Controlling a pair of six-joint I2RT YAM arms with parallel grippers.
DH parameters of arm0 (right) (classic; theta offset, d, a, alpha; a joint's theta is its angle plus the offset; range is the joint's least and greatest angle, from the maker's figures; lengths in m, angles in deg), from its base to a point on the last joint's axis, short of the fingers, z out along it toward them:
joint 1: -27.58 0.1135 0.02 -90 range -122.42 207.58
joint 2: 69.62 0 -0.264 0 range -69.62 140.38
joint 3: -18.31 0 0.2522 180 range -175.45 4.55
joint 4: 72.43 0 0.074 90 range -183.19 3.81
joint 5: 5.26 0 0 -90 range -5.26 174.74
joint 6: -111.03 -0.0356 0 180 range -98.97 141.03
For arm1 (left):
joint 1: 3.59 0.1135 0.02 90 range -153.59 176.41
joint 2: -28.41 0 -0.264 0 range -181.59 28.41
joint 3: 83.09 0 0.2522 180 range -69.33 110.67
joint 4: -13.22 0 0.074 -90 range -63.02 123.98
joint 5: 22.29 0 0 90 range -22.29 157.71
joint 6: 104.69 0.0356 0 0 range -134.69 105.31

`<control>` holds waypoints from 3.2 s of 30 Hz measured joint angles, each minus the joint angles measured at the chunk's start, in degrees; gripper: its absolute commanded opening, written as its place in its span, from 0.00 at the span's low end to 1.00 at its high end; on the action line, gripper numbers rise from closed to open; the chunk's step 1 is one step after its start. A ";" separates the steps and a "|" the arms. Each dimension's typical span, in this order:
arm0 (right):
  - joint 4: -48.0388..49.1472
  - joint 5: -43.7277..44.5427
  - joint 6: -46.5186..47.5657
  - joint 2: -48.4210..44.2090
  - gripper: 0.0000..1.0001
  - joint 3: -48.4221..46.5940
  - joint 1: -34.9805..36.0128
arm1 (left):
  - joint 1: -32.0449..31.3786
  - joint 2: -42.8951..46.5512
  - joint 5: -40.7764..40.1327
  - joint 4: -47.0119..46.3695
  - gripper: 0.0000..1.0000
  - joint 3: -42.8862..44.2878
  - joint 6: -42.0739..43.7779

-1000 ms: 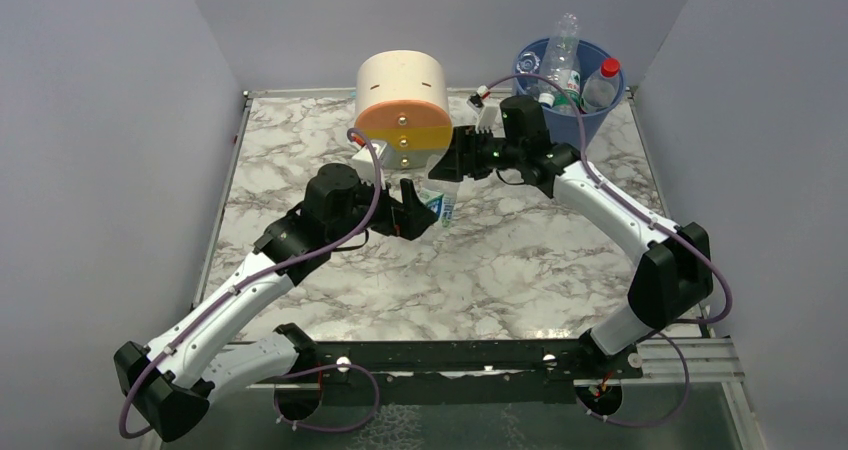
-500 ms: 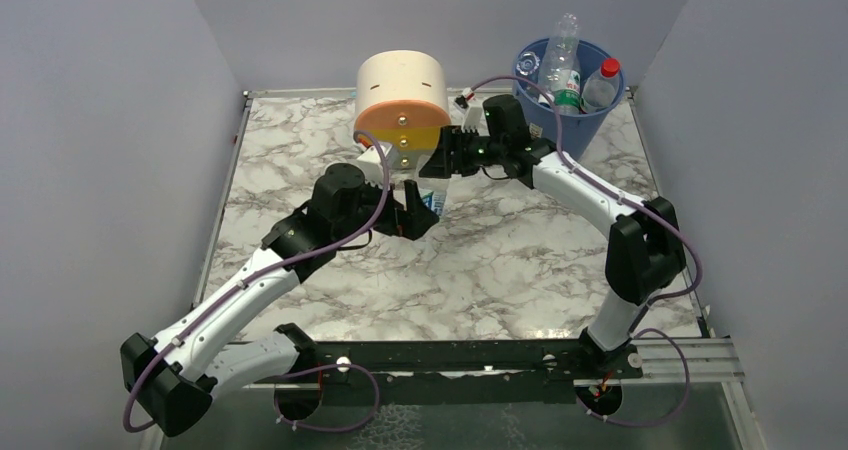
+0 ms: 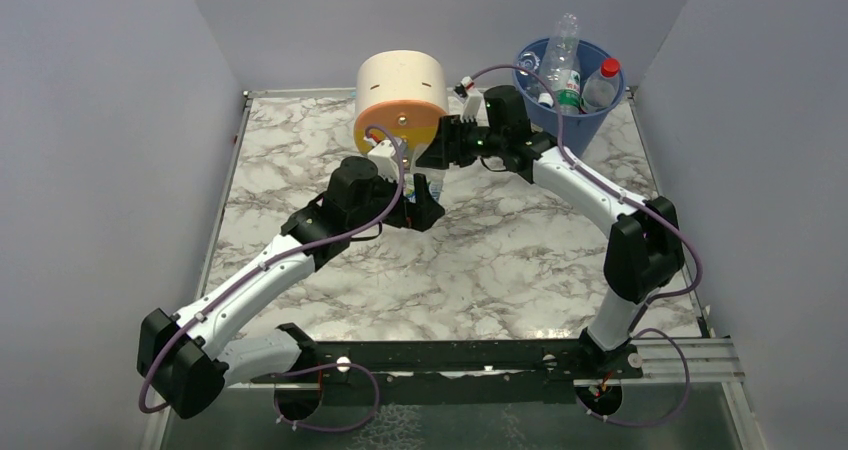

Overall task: Put the plastic bottles in the bin
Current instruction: Pick up the plastic bottle at the center of the board, then place the plastic bottle in the trash bin.

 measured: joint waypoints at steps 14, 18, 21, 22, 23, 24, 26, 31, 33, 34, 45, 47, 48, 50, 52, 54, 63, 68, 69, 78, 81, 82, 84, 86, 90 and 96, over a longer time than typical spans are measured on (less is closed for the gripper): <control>-2.14 3.28 0.63 -7.41 0.47 -3.65 -1.53 | 0.26 -1.55 1.01 -3.56 0.99 0.00 -0.24; -3.17 3.80 0.68 -9.27 0.48 -5.86 -1.90 | 0.26 -0.39 1.27 -3.67 0.99 0.00 -0.70; -3.43 4.26 0.92 -9.92 0.48 -7.85 -1.90 | 0.28 1.01 1.27 -3.72 0.99 0.00 -0.94; -3.54 4.39 0.98 -10.14 0.48 -8.39 -1.90 | 0.28 1.46 1.27 -3.74 0.99 0.00 -0.98; -3.63 4.48 1.03 -10.38 0.48 -8.83 -1.90 | 0.28 1.81 1.27 -3.76 0.99 0.00 -1.07; -3.82 4.59 1.07 -10.54 0.48 -9.31 -1.92 | 0.28 2.03 1.27 -3.76 0.99 0.00 -1.14; -4.35 4.85 1.09 -10.64 0.48 -10.38 -1.90 | 0.28 2.16 1.27 -3.78 0.99 -0.04 -1.16; -6.56 6.51 2.05 -10.64 0.48 -13.55 -1.97 | 0.28 2.08 1.27 -3.78 0.99 -0.66 -1.16; -7.48 7.72 2.78 -10.64 0.48 -15.41 -2.08 | 0.28 1.92 1.29 -3.98 0.99 -0.66 -1.16; -7.91 8.35 3.13 -10.62 0.48 -16.55 -2.25 | 0.28 1.79 1.33 -4.17 0.99 -0.63 -1.14; -10.69 17.09 7.56 -9.51 0.48 -31.82 -8.37 | 0.28 -3.10 2.89 -7.76 0.99 2.21 -1.11; -10.69 18.45 7.78 -8.83 0.48 -34.12 -10.58 | 0.31 -4.33 3.54 -9.01 0.99 2.25 -1.14; -10.64 18.97 7.82 -8.44 0.48 -35.21 -11.80 | 0.28 -5.31 4.09 -9.90 0.99 2.25 -1.14; -10.60 20.22 7.80 -7.28 0.47 -37.68 -14.45 | 0.28 -6.99 4.96 -11.50 0.99 2.27 -1.16; -10.40 21.55 7.74 -5.90 0.47 -39.93 -16.37 | 0.28 -8.90 5.99 -12.90 0.99 2.27 -1.40; -10.12 22.99 7.65 -4.63 0.47 -41.55 -18.12 | 0.28 -10.56 6.99 -13.99 0.99 2.49 -1.79; -4.20 26.67 1.73 -2.62 0.46 -39.41 -26.99 | 0.28 -12.79 9.92 -16.59 0.99 2.58 -2.40; 0.26 32.22 -0.31 -2.62 0.46 -37.11 -28.57 | 0.28 -13.31 10.51 -17.79 0.99 2.58 -2.71; 1.27 33.73 -0.42 -2.62 0.45 -36.63 -28.57 | 0.28 -13.38 10.58 -17.97 0.99 2.58 -2.89; 5.68 46.38 0.11 -3.82 0.44 -31.04 -28.55 | 0.28 -13.94 11.63 -19.65 0.99 2.58 -3.34; 6.27 50.56 1.79 -4.00 0.44 -30.10 -28.55 | 0.28 -14.21 11.74 -19.63 0.99 2.58 -3.32; 6.36 51.71 2.54 -4.00 0.44 -30.10 -28.55 | 0.28 -14.23 11.80 -19.63 0.99 2.58 -3.32; 7.08 53.81 3.89 -4.20 0.44 -30.03 -28.55 | 0.28 -14.29 11.96 -19.63 0.99 2.58 -3.30; 8.46 55.28 5.01 -5.03 0.44 -28.94 -28.55 | 0.28 -14.40 12.26 -19.63 0.99 2.58 -3.28; 10.36 57.94 7.82 -6.36 0.44 -28.22 -28.55 | 0.28 -14.84 12.76 -19.63 0.99 2.58 -3.23; 9.99 61.40 10.45 -5.70 0.44 -31.43 -28.55 | 0.28 -14.97 13.11 -19.61 0.99 2.58 -3.04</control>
